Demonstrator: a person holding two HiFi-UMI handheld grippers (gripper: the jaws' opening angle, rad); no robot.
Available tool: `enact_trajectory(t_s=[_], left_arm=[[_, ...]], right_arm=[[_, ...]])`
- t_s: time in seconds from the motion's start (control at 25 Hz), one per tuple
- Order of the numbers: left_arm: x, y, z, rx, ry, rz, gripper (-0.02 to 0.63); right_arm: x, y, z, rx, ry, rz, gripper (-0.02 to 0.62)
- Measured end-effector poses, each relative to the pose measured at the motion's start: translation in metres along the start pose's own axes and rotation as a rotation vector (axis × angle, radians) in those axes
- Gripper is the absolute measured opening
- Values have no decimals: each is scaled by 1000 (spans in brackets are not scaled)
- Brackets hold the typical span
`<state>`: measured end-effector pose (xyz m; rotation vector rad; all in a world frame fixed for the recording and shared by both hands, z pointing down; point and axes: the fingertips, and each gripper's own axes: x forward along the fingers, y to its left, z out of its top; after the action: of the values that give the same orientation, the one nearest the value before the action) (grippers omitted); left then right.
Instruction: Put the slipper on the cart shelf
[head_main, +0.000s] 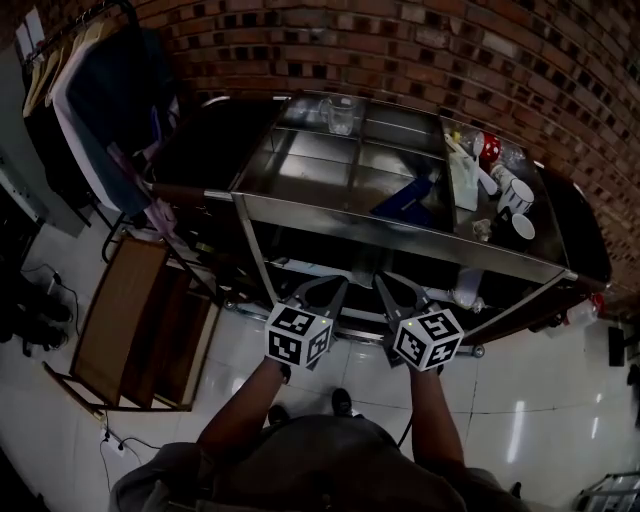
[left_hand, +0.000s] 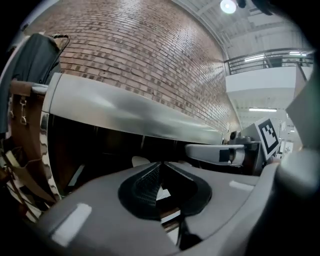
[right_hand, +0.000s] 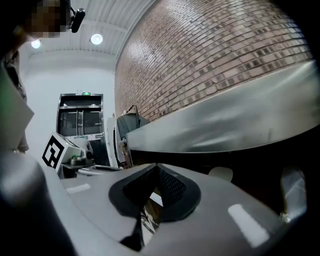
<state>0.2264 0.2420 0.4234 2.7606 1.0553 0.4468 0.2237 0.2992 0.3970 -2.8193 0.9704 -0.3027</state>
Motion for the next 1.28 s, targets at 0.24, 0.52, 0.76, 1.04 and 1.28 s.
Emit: enact_trajectory(t_s=[0.24, 0.52, 0.76, 1.04, 1.28], left_arm=[[-21, 9, 7, 5, -1, -8, 17], [-30, 11, 6, -7, 3, -6, 17], [-34, 12, 8, 1, 8, -10, 17], [-38, 13, 6, 10, 23, -18, 17], [-42, 13, 7, 14, 23, -20, 17]], right_arm=[[2, 20, 18, -18, -37, 7, -2], [-1, 33, 25, -37, -48, 2, -2], [1, 41, 27, -38, -58, 6, -2], [3, 48, 26, -37, -64, 12, -2], [2, 52, 26, -37, -64, 11, -2]])
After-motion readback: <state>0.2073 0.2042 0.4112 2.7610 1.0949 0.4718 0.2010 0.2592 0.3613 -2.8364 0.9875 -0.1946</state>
